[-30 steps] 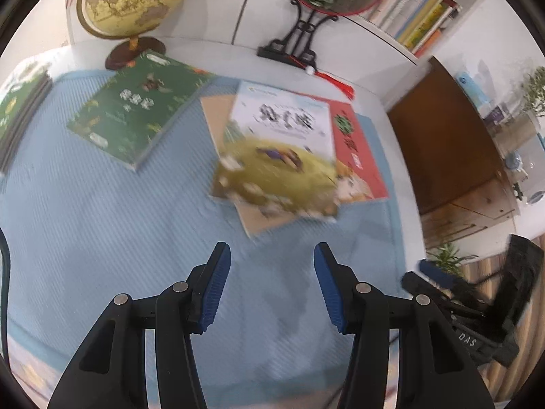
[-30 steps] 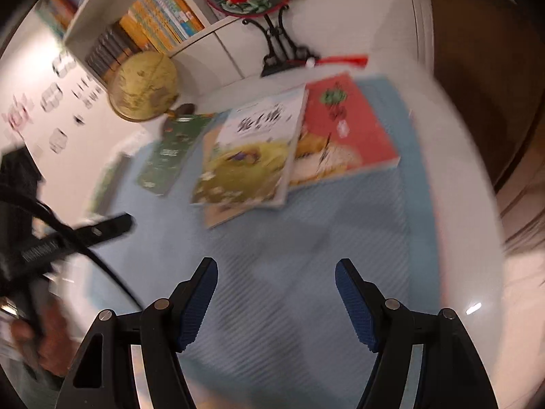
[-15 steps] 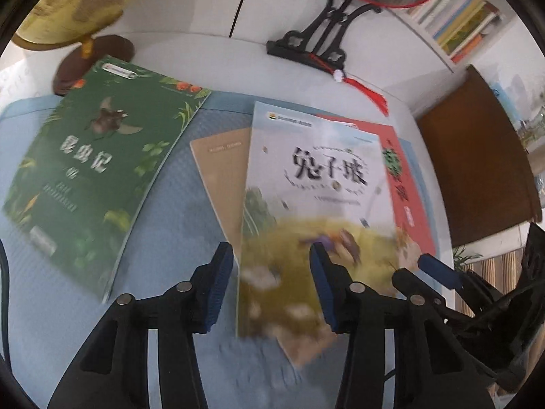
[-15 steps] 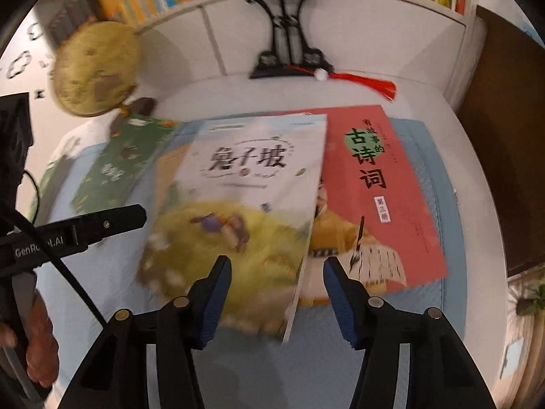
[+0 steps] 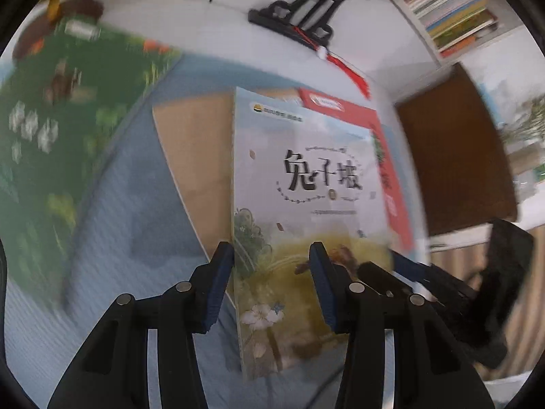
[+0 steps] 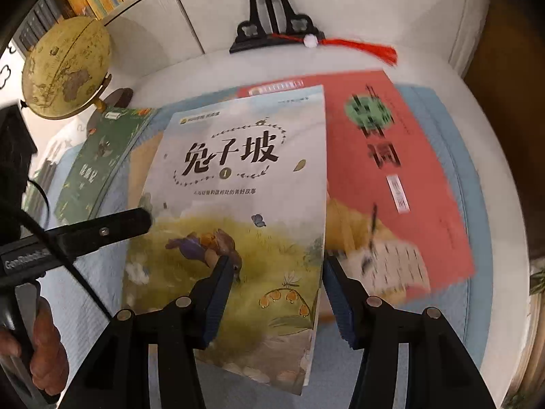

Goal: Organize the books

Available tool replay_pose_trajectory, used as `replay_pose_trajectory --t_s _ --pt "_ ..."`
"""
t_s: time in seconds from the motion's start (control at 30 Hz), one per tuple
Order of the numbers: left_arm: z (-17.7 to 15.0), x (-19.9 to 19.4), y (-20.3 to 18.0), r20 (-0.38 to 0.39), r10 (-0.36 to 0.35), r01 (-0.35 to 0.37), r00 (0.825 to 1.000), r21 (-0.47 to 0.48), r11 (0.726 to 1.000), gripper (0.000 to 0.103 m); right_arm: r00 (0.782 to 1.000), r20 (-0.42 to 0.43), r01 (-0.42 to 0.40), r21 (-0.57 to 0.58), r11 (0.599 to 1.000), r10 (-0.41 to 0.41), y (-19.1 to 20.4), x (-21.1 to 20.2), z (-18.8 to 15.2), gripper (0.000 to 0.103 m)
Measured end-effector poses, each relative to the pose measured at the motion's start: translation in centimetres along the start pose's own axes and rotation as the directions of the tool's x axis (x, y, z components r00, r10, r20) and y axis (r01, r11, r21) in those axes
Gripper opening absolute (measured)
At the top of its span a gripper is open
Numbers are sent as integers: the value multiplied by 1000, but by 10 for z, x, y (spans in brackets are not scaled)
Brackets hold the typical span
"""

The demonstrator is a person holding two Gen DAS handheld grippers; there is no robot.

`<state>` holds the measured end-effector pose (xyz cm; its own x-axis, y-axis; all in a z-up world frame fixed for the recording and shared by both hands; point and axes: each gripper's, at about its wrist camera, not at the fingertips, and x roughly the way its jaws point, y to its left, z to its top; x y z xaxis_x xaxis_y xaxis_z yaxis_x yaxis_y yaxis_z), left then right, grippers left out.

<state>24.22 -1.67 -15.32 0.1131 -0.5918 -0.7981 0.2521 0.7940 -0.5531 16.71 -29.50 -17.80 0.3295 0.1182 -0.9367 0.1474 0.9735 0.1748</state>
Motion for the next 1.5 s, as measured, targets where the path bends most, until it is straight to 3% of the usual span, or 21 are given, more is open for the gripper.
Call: replay_pose_trajectory --t_s 0.2,0.33,0.47,0.57,0.67,0.73,0.8,0.83,0.87,0.93,1.03,1.1,1.23,1.4,1.5 --pt "-72 -2 -12 -70 -4 3 998 -19 1000 43 996 -74 -57 18 998 59 -16 -17 -52 54" --pt "-109 -11 -23 -71 73 -74 995 -2 997 43 994 -106 -44 -51 998 38 -11 -25 -91 53" --pt "-127 -8 -32 -93 141 -138 986 33 990 45 995 -98 1 -89 996 -10 -12 -33 -112 53" --pt "-132 -3 -45 -112 186 -174 976 104 979 46 992 -119 -65 -133 989 49 -10 -36 -125 51" --pt "-137 0 -52 -94 204 -193 974 115 974 47 993 -108 -66 -225 972 43 2 -37 -135 51" --pt "-136 -6 -48 -91 151 -144 984 77 987 47 996 -90 -49 -257 965 26 3 -39 -138 51" --pt "-137 -28 -42 -66 -17 16 998 -20 1000 47 995 -91 -59 -219 974 39 -4 -40 -137 51" --pt "-137 -44 -42 -28 -127 125 992 -66 990 47 994 -93 -73 -199 977 56 -8 -40 -136 51" --pt "-136 -52 -44 -11 -173 172 985 -78 982 47 991 -99 -104 -174 979 88 -14 -40 -135 51" --pt "-138 -54 -52 -3 -159 158 987 -68 985 47 985 -103 -152 -138 979 139 -23 -41 -134 51" --pt "-140 -38 -52 3 -59 60 998 -58 997 45 982 -102 -171 -133 976 158 -26 -41 -137 53" --pt "-142 -21 -49 -6 -49 48 999 -81 996 21 983 -99 -168 -145 975 155 -25 -42 -140 55" --pt "-146 8 -50 -36 -53 48 998 -122 991 15 985 -91 -162 -155 975 149 -20 -41 -142 60" --pt "-148 10 -55 -33 -125 117 992 -165 979 15 976 -122 -191 -96 977 179 -15 -38 -131 60" --pt "-147 -8 -55 11 -247 244 969 -206 948 15 953 -121 -279 -1 960 277 -27 -49 -125 61"
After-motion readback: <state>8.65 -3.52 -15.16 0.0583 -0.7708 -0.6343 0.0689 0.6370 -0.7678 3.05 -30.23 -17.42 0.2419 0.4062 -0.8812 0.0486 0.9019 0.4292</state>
